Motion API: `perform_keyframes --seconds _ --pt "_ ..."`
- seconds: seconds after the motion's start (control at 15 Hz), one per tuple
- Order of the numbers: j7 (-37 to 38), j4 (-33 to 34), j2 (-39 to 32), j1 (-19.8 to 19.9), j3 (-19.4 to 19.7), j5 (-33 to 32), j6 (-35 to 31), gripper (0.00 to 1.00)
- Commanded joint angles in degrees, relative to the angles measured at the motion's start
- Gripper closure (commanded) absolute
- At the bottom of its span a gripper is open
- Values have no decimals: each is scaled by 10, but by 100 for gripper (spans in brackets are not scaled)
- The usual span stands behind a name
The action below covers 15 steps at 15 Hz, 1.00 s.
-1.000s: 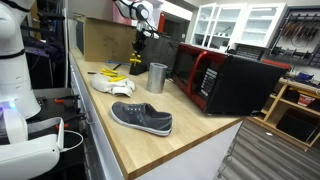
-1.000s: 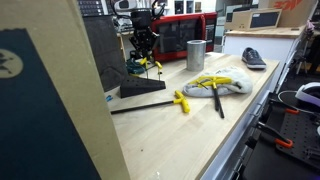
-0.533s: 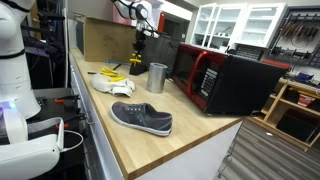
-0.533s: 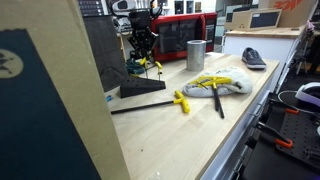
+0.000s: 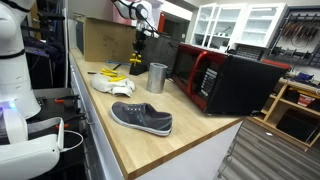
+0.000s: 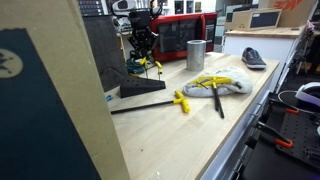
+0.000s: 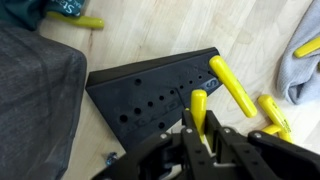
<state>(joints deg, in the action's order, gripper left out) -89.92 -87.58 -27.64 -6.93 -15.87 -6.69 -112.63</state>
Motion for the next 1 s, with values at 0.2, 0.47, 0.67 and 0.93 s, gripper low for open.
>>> perform_keyframes --seconds 0.2,0.47,0.67,0.93 --pt "-102 -11 15 21 -6 27 -11 96" --pt "-108 -24 31 30 -8 39 -12 96" --pt "-108 -28 37 33 -9 50 -14 96" --pt "-108 -33 34 35 -10 69 -11 96"
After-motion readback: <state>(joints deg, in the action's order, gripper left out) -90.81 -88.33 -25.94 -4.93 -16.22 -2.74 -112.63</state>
